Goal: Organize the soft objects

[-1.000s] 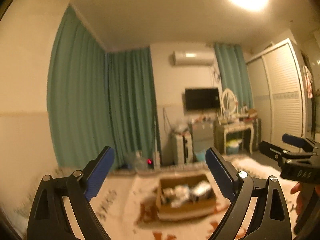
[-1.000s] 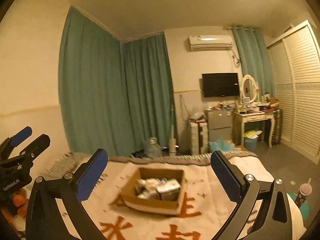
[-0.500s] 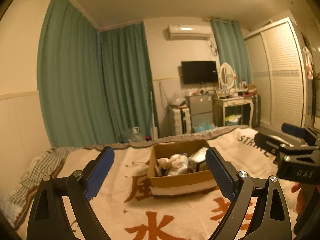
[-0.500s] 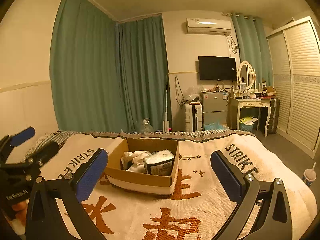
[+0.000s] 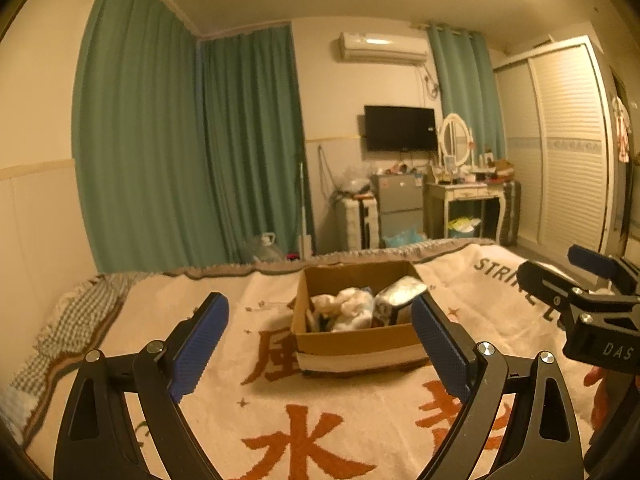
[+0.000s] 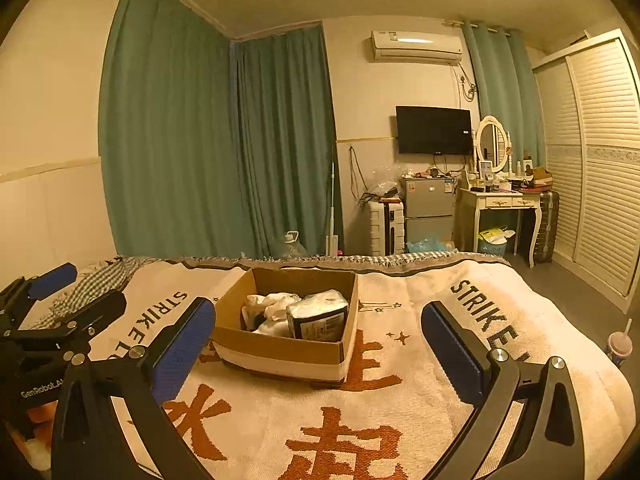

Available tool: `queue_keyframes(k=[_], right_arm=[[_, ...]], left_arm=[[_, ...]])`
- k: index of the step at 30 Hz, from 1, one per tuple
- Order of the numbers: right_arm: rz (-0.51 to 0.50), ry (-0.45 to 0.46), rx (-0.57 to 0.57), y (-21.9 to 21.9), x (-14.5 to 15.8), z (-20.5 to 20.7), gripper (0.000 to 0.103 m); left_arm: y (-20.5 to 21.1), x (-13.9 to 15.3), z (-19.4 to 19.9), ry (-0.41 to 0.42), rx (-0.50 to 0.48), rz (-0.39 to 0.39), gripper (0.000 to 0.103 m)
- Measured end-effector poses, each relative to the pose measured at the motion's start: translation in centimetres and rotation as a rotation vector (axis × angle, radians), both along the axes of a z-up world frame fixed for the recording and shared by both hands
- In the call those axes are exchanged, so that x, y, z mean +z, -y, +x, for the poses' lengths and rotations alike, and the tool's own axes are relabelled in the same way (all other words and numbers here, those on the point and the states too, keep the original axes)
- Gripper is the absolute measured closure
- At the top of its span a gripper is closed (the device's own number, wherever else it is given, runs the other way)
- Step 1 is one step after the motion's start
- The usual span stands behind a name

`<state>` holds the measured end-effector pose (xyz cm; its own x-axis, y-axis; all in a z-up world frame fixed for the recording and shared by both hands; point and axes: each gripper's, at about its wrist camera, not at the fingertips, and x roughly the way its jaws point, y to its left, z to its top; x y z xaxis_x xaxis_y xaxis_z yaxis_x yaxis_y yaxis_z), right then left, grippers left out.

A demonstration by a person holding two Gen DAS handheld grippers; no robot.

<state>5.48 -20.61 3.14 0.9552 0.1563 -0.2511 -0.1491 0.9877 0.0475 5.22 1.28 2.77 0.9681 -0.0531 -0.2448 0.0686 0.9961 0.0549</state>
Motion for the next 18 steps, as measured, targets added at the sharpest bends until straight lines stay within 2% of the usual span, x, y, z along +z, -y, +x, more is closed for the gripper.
queue_keyframes(k=[18], right_arm=[[-0.015, -0.015, 0.001, -0.98, -0.70, 0.19, 0.000]], left_arm=[[-0.19, -0.12, -0.14, -0.007, -0.021, 0.001, 0.009]])
